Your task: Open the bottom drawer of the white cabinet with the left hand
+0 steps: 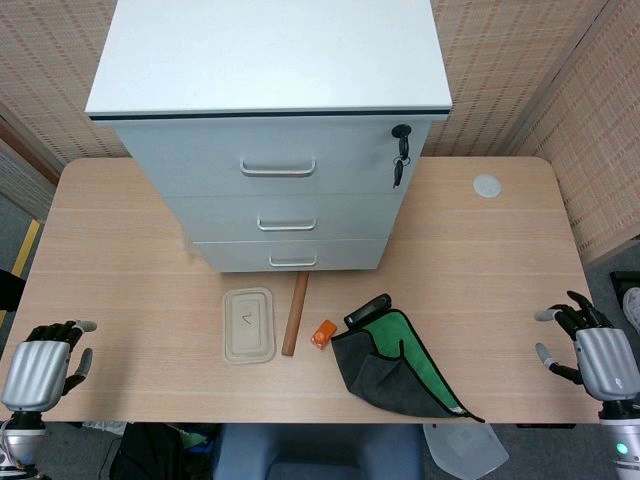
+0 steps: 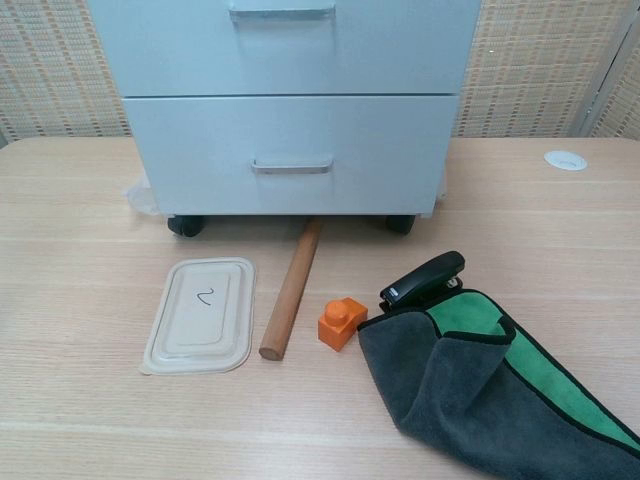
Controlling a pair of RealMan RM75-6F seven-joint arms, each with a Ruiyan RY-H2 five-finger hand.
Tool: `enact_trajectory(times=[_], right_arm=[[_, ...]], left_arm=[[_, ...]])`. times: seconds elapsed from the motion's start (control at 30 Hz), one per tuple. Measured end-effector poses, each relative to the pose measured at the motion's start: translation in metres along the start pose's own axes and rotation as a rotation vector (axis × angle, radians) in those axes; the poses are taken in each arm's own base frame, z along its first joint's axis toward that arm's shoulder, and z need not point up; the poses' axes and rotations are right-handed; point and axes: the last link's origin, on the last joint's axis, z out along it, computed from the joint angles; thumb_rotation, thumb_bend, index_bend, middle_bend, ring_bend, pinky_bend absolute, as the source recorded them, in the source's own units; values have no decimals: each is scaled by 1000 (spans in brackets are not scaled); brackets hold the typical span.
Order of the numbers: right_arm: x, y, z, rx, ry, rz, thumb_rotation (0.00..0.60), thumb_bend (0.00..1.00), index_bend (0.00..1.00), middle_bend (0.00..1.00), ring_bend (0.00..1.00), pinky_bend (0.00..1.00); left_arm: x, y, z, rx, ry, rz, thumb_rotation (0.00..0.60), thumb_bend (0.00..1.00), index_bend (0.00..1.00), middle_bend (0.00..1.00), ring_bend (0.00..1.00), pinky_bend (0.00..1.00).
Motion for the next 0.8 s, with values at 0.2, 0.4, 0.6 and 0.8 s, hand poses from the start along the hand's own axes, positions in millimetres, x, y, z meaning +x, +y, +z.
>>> enact_trajectory(times=[0.2, 0.4, 0.6, 0.8], right_arm=[[1, -2, 0, 9, 1, 10, 600, 268, 375, 334, 236, 292], [5, -2, -1, 11, 25, 19, 600, 268, 375, 334, 236, 292], [15, -2, 3, 14, 77, 15, 600, 268, 375, 334, 236, 291], [22, -8, 8, 13, 104, 0, 600, 268, 375, 334, 236, 292]], left_arm=[[1, 1, 1, -2, 1, -18, 600, 447, 344, 383, 383, 358], [6, 3, 2, -20, 12, -63, 600, 446, 352, 382, 384, 358], [18, 18, 18, -122, 42, -104, 600, 446, 357, 455, 530, 476], [34, 48, 44, -272, 58, -194, 600, 446, 360, 764, 750, 837]])
